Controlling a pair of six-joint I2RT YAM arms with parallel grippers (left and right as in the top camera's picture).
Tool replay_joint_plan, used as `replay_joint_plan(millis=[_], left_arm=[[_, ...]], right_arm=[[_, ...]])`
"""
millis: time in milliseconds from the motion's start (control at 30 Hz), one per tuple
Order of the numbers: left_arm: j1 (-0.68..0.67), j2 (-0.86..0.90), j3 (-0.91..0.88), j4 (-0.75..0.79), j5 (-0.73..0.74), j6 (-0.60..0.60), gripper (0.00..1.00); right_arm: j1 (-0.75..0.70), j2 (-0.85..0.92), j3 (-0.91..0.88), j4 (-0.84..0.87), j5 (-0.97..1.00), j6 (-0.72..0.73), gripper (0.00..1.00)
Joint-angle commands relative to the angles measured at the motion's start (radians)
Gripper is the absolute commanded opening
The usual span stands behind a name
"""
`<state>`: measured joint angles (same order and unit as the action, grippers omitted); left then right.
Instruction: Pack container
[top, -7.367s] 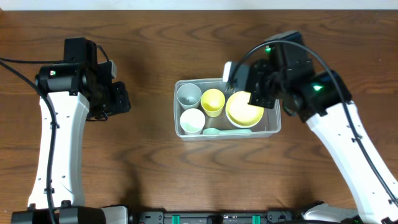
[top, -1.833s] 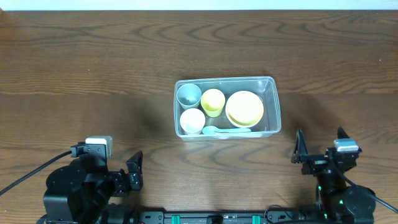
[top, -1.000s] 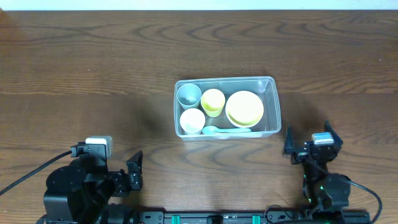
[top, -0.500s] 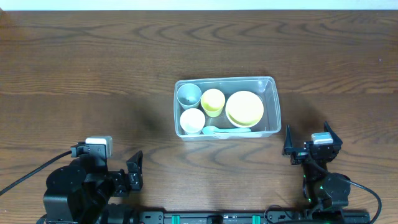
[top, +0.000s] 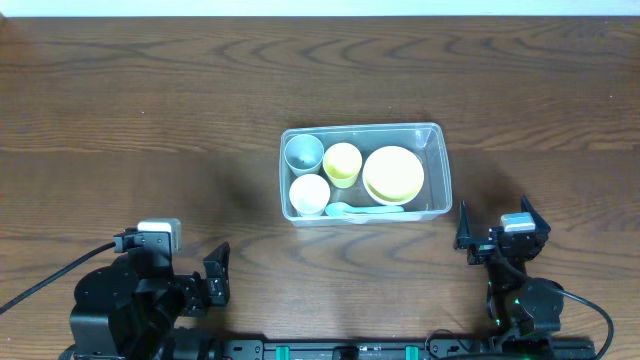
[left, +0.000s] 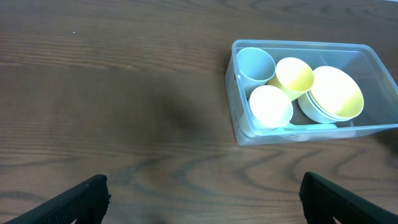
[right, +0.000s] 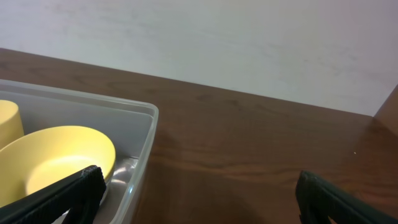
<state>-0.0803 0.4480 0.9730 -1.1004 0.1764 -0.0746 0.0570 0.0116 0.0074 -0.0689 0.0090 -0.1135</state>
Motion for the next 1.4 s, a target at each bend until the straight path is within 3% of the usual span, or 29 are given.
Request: replay_joint_plan(millis=[0, 200, 400, 700, 1000, 1367], left_arm=[[0.002, -0.01, -0.005, -0.025, -0.015, 0.009, 0.98], [0.034, -0.096, -0.056, -0.042, -0.032, 0.052, 0.98], [0.074, -0.277, -0.292, 0.119, -0.032, 0.119, 0.98], [0.08, -0.399, -0.665, 0.588, -0.032, 0.135, 0.98], [0.09, -0.433, -0.906, 0.965, -0.055, 0.262, 0.98], [0.097, -0.446, -0.967, 1.035, -0.091, 0.239, 0.98]], right_arm=[[0.011, -0.007, -0.002, -0.004, 0.01, -0.007, 0.99], [0.011, -0.007, -0.002, -0.004, 0.01, -0.007, 0.99], [0.011, -0.007, -0.002, -0.004, 0.01, -0.007, 0.99], [0.011, -0.007, -0.002, -0.004, 0.01, -0.007, 0.99], [0.011, -0.007, -0.002, -0.004, 0.01, -0.007, 0.99], [0.011, -0.007, -0.002, -0.004, 0.01, -0.007, 0.99]])
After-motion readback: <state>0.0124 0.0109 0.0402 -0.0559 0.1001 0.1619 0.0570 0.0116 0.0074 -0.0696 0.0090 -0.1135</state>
